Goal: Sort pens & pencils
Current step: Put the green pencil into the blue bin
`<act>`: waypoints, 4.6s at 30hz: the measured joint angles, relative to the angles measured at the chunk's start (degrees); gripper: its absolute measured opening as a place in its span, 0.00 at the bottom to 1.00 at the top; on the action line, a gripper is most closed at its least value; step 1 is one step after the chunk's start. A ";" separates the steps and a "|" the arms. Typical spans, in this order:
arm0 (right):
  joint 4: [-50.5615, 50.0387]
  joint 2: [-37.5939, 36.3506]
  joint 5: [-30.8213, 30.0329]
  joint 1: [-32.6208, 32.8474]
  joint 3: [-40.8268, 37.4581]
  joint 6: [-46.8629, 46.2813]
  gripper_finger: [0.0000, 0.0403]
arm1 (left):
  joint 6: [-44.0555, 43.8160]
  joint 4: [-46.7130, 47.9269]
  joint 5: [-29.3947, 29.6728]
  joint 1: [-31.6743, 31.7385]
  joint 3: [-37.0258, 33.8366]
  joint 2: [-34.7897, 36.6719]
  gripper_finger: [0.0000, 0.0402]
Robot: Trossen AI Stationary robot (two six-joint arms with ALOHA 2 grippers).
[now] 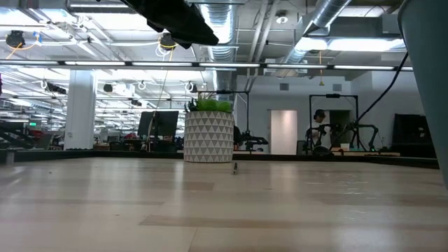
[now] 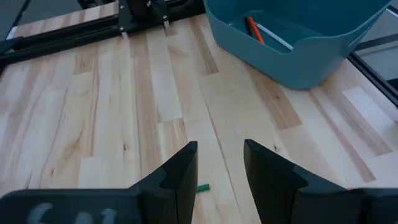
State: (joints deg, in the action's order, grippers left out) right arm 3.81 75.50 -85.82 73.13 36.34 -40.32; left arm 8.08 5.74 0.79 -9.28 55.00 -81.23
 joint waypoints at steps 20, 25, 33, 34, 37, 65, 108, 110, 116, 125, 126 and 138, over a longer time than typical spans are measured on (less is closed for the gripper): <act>0.09 -4.33 9.31 -27.88 0.00 5.84 0.22 | -3.26 4.14 2.52 -0.02 0.00 -0.02 0.30; 2.24 -4.31 10.72 -30.88 0.02 5.84 0.22 | -0.30 6.71 5.71 0.30 0.00 -0.54 0.30; 2.57 -3.96 15.47 -33.92 0.02 5.37 0.22 | -0.09 6.58 4.64 0.81 0.04 -3.20 0.30; 2.52 -3.93 15.49 -33.91 0.02 5.39 0.22 | 0.42 7.36 4.66 0.90 0.03 -3.58 0.30; 2.61 -3.96 15.46 -33.74 0.02 5.36 0.22 | 3.57 7.32 4.67 1.02 0.00 -5.41 0.30; 4.29 -3.96 15.30 -33.91 0.02 5.21 0.22 | -21.84 -2.99 10.15 6.32 -0.02 -12.70 0.30; 5.93 -3.96 15.32 -33.91 0.02 4.34 0.22 | -48.37 -11.15 26.67 4.11 0.02 -23.91 0.30; 5.95 -3.96 15.32 -33.91 0.02 4.31 0.22 | -49.16 -11.07 26.85 4.11 0.02 -23.91 0.30; 6.12 -3.96 15.32 -33.91 0.02 4.31 0.22 | -51.77 -8.38 28.47 4.13 0.02 -23.91 0.30; 6.11 -3.96 15.32 -33.91 0.02 4.27 0.22 | -47.18 -9.14 22.77 3.85 0.02 -23.91 0.30; 6.12 -3.96 15.32 -33.91 0.02 4.27 0.22 | -46.38 -9.57 21.59 3.81 0.02 -23.91 0.30; 6.10 -3.96 15.32 -33.91 0.02 4.27 0.22 | -39.18 -13.88 16.69 3.26 0.02 -23.91 0.30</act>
State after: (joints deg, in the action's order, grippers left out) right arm 9.91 71.55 -70.50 39.22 36.36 -36.05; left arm -31.10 -8.14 17.48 -6.01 55.02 -105.14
